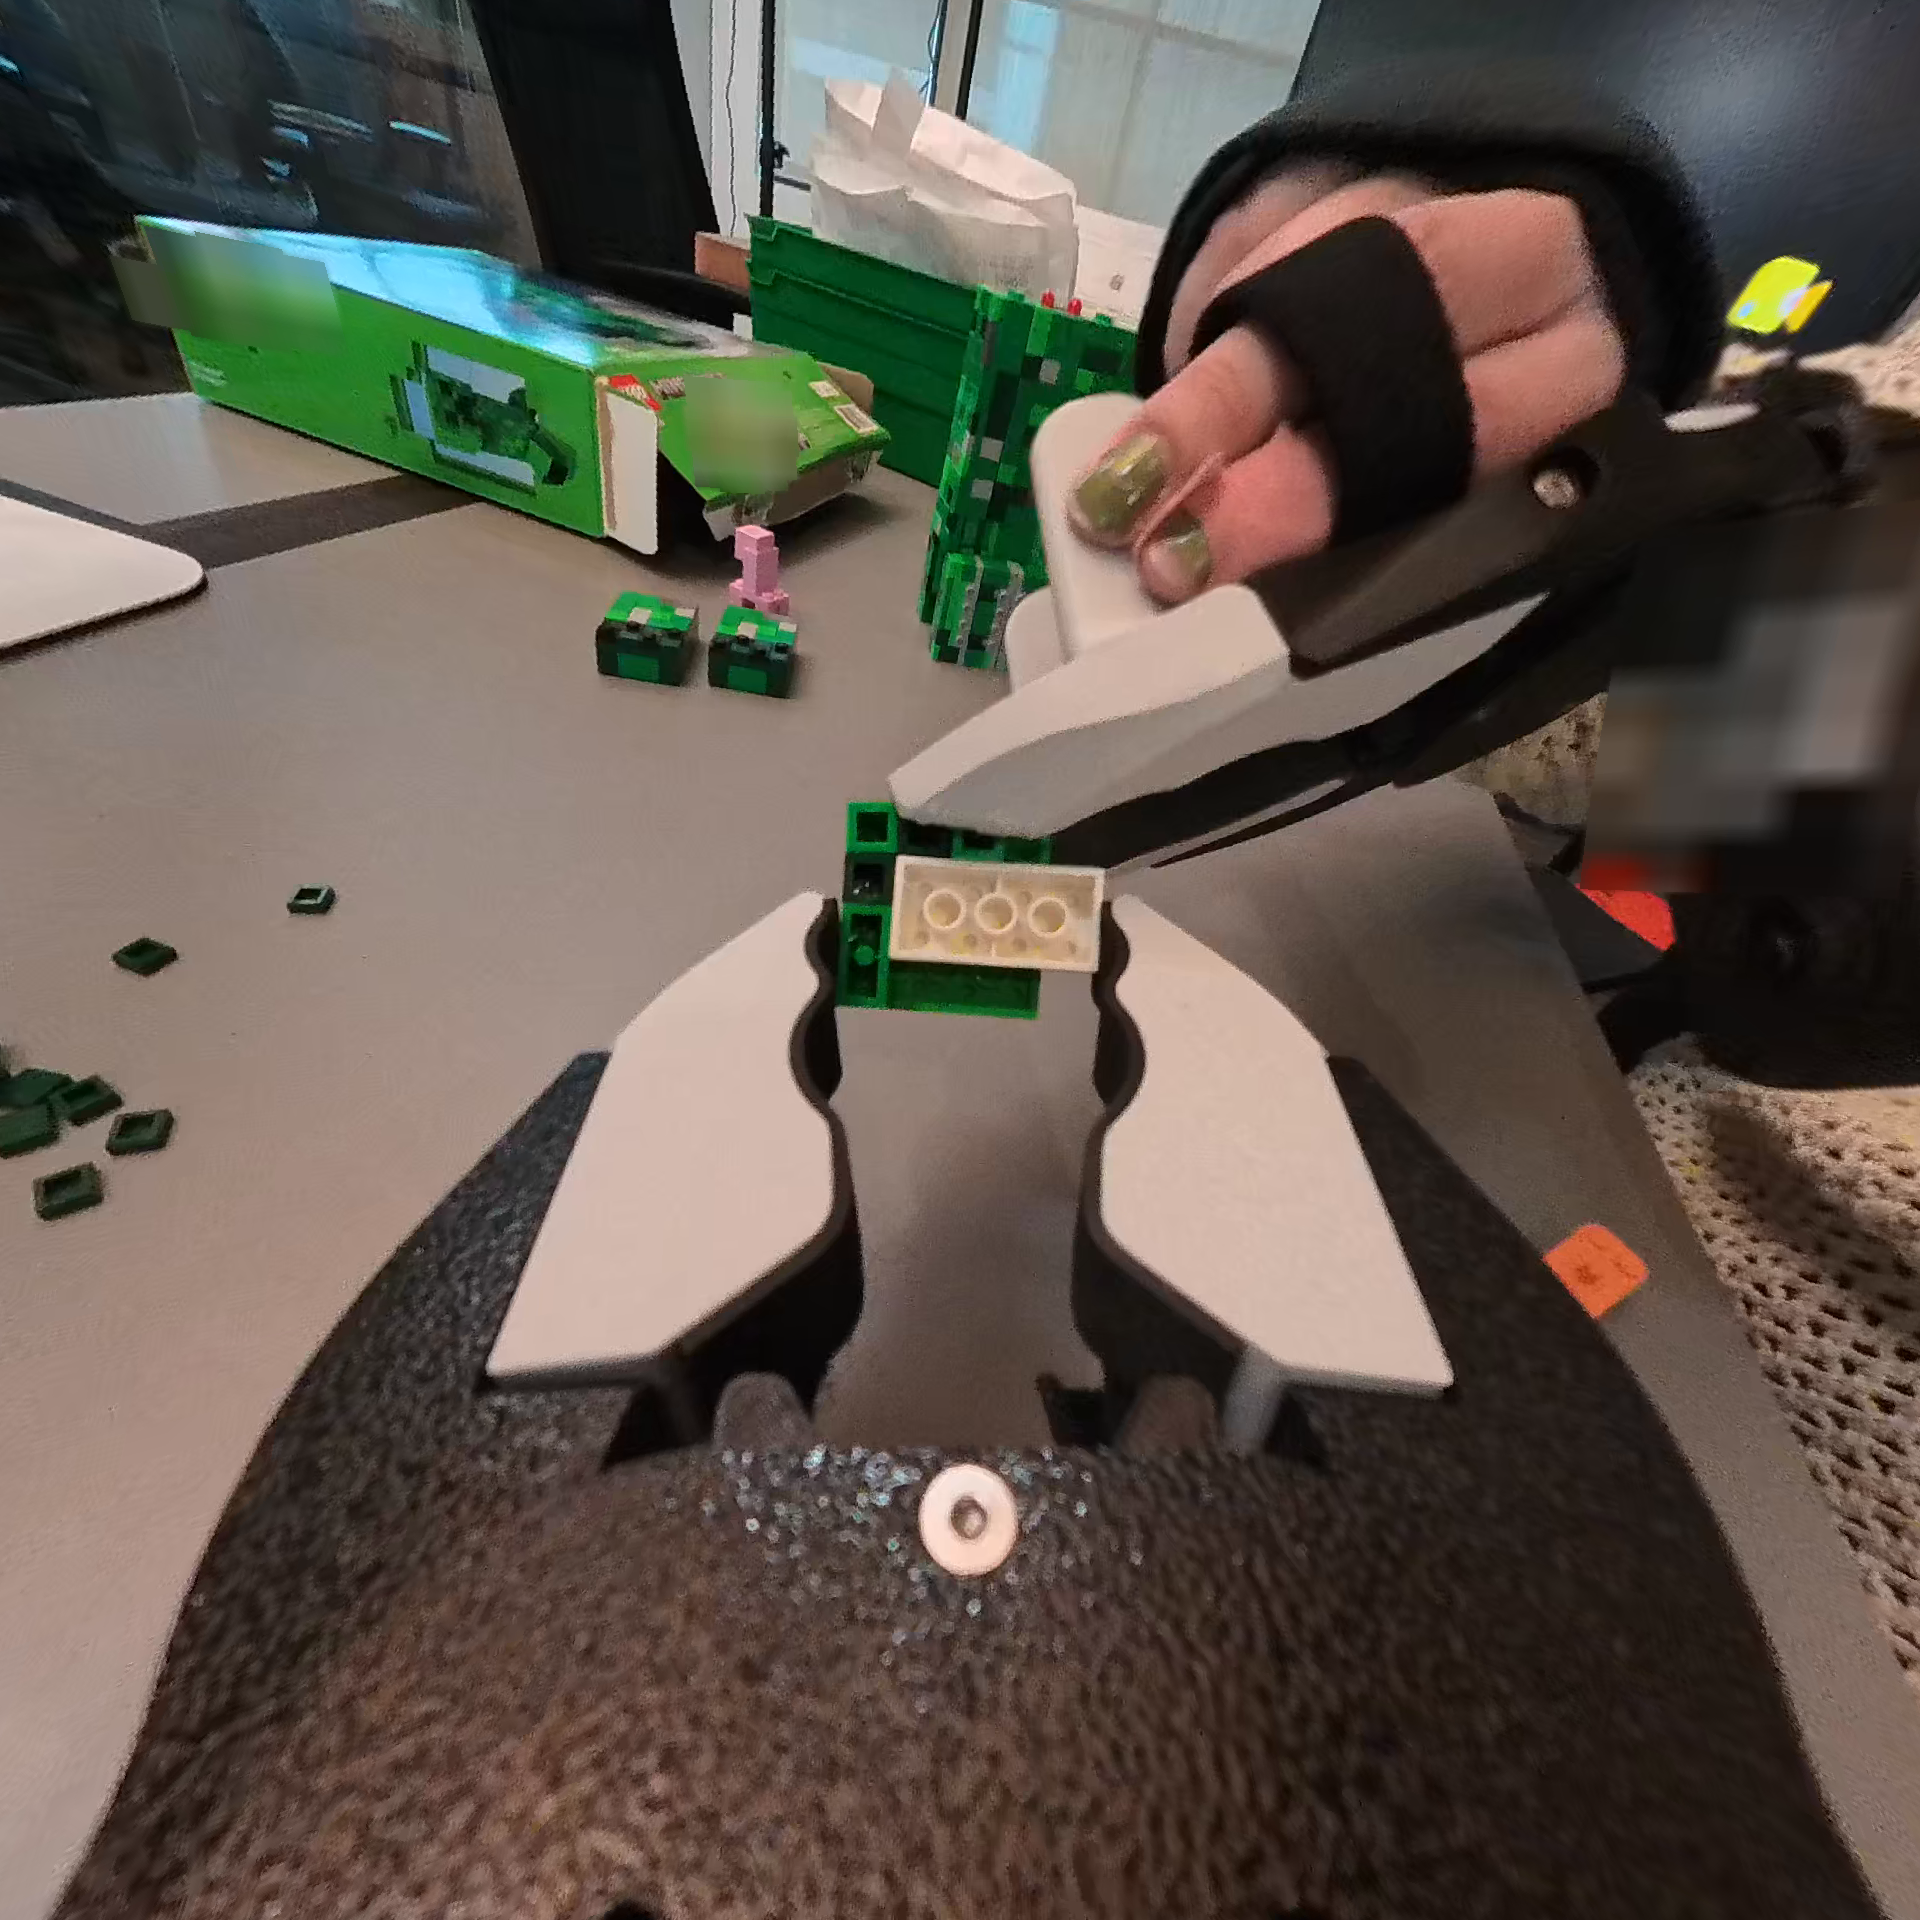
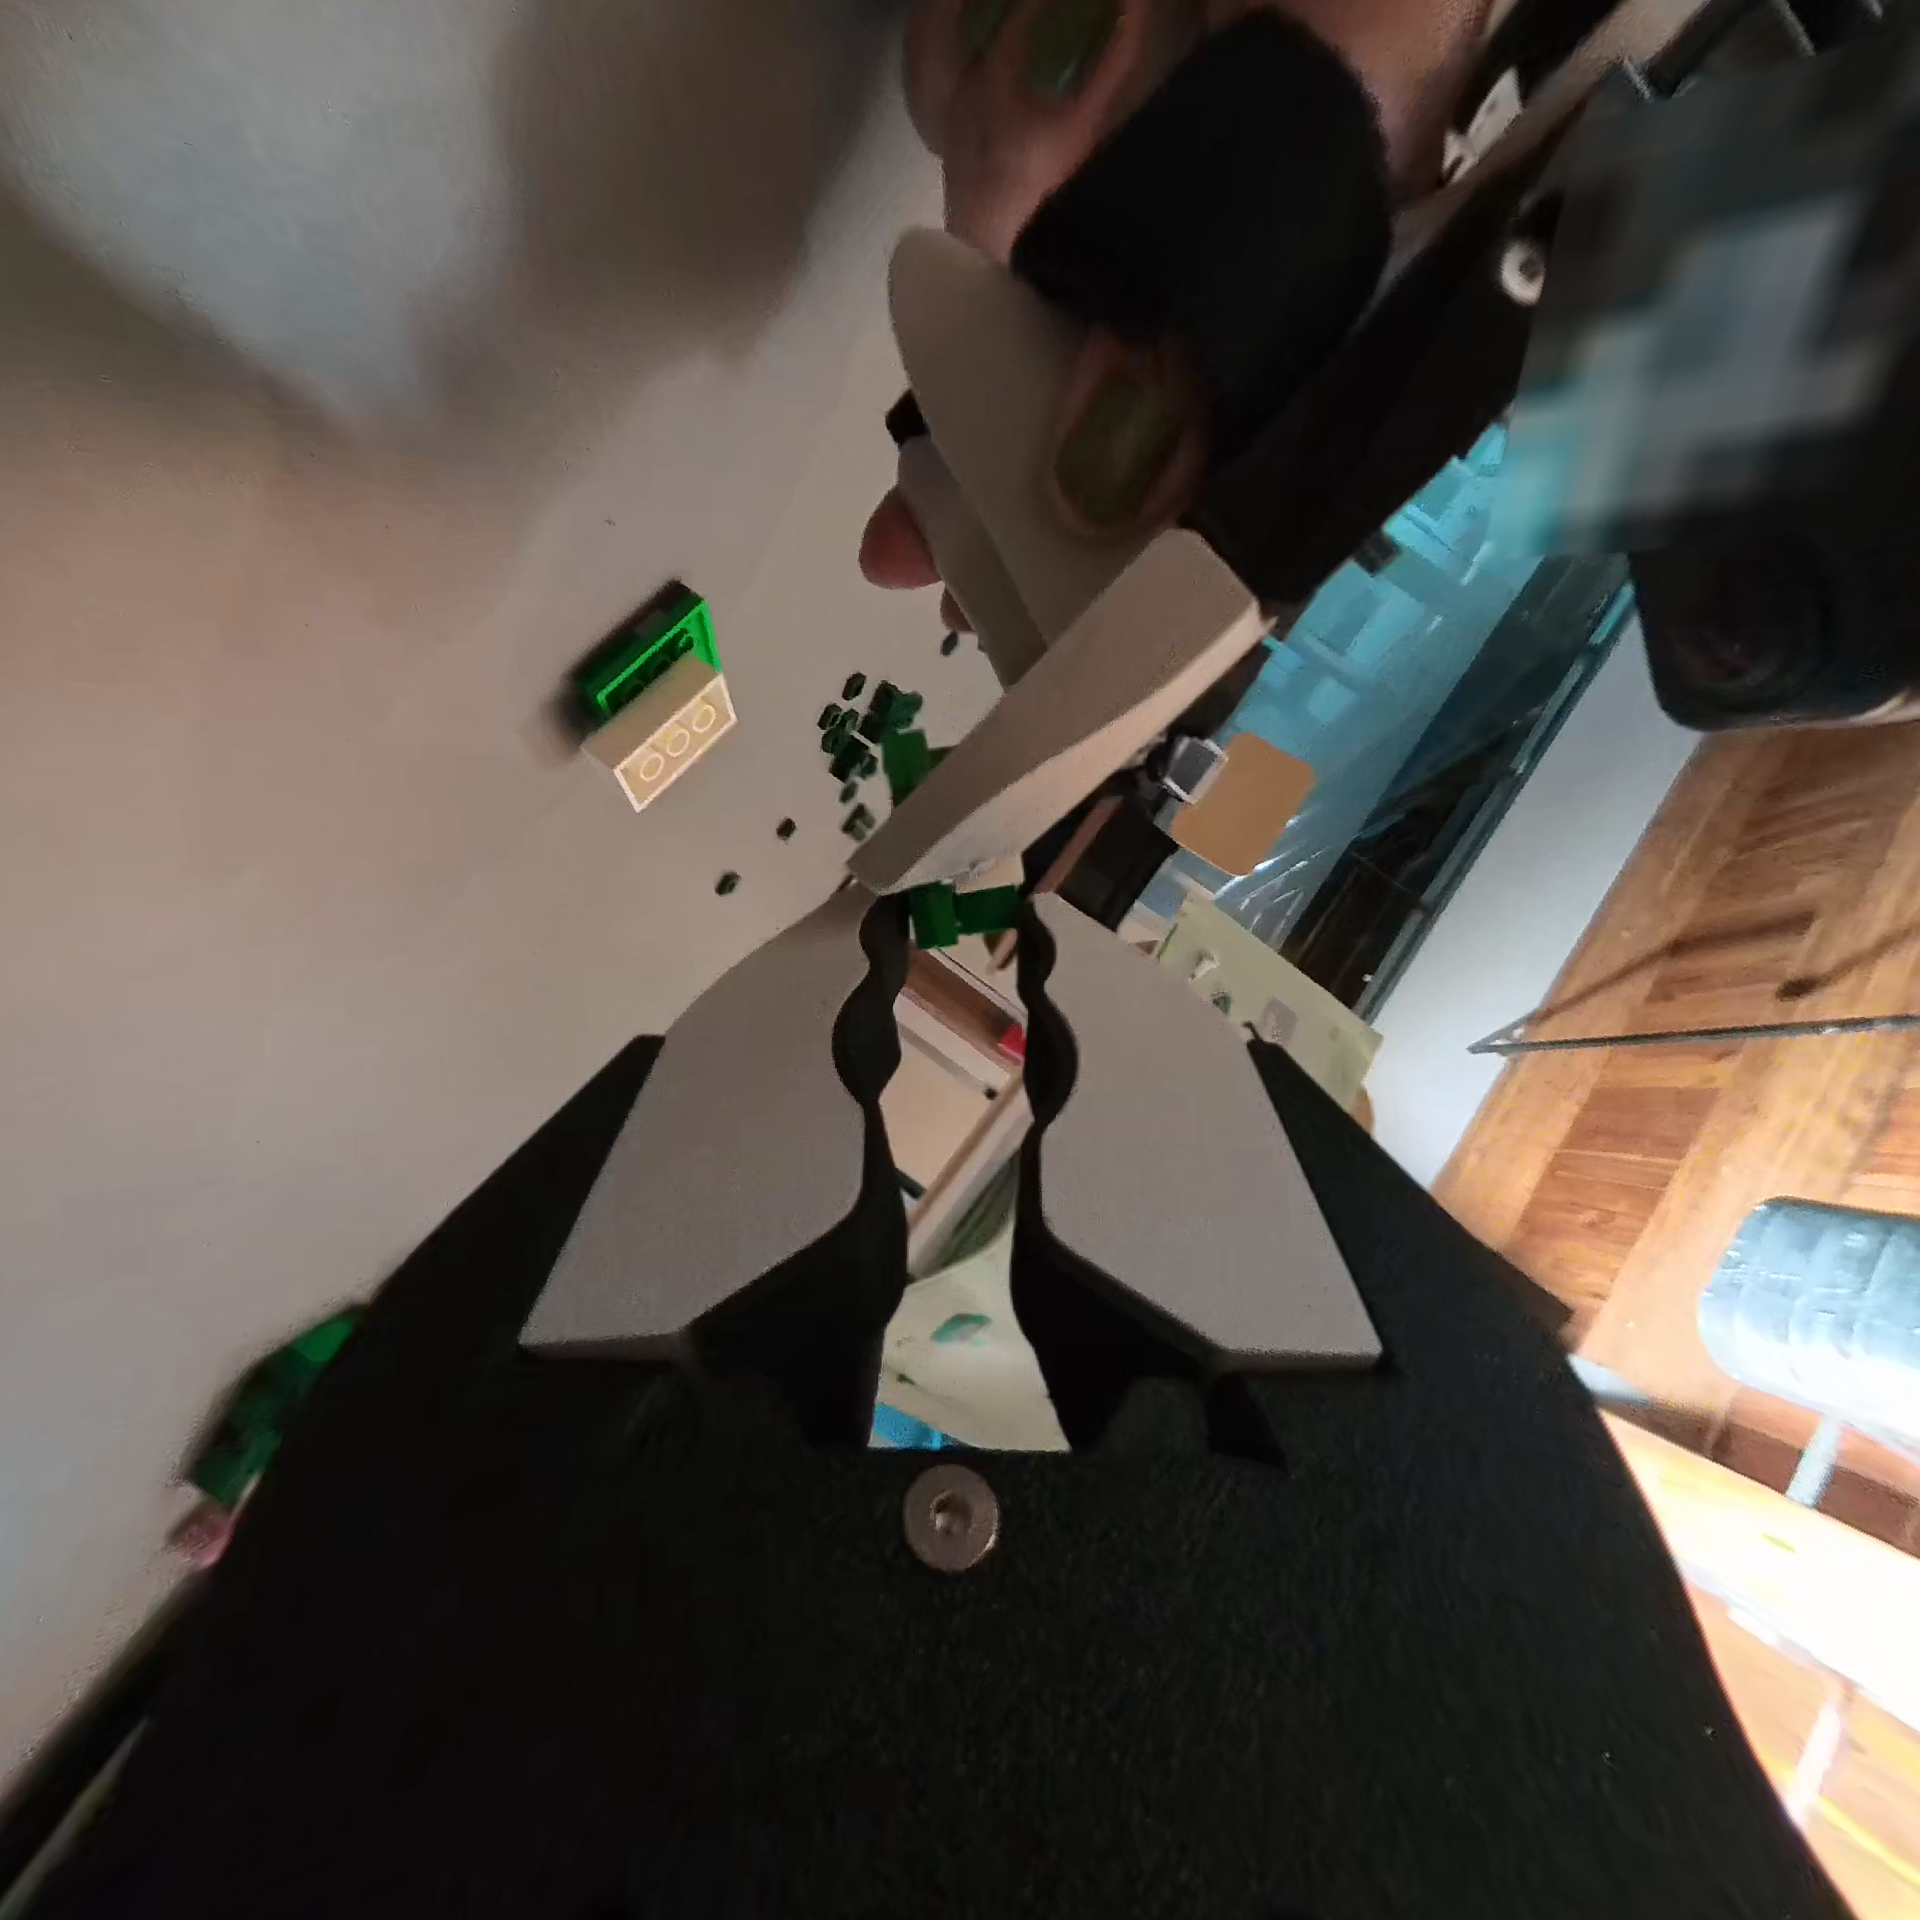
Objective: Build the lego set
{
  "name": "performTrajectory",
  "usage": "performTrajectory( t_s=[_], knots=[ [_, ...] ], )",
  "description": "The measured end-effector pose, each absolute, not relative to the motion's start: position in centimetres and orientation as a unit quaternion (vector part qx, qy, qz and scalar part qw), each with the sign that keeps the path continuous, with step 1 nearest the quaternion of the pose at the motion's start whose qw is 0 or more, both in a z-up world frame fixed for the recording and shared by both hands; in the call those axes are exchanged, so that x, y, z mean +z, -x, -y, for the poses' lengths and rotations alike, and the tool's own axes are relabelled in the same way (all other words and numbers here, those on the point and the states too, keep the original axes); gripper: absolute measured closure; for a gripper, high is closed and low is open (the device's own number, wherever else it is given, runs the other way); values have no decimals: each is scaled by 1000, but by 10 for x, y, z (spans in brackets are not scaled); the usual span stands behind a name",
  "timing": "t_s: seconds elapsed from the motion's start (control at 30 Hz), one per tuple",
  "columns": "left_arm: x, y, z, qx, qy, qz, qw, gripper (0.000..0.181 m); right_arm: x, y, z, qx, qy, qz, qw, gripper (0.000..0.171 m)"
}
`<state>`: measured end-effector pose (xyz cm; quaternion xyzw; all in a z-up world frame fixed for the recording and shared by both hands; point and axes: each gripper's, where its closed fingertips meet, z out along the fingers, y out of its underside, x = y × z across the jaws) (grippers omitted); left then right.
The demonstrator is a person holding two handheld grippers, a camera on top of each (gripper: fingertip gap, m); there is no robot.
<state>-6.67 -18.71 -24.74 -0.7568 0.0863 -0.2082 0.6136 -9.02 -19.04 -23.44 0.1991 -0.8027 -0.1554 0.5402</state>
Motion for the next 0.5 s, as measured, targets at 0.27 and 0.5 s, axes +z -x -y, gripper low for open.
performTrajectory(
  t_s=[0.27,0.5],
  knots=[
    [-243,69,187,-216,745,-71,628,135,-231,92,188,-79,-109,835,534,152],
    [-239,71,186,-183,739,-79,643,134,-227,94,188,-51,-69,837,541,153]
  ],
)
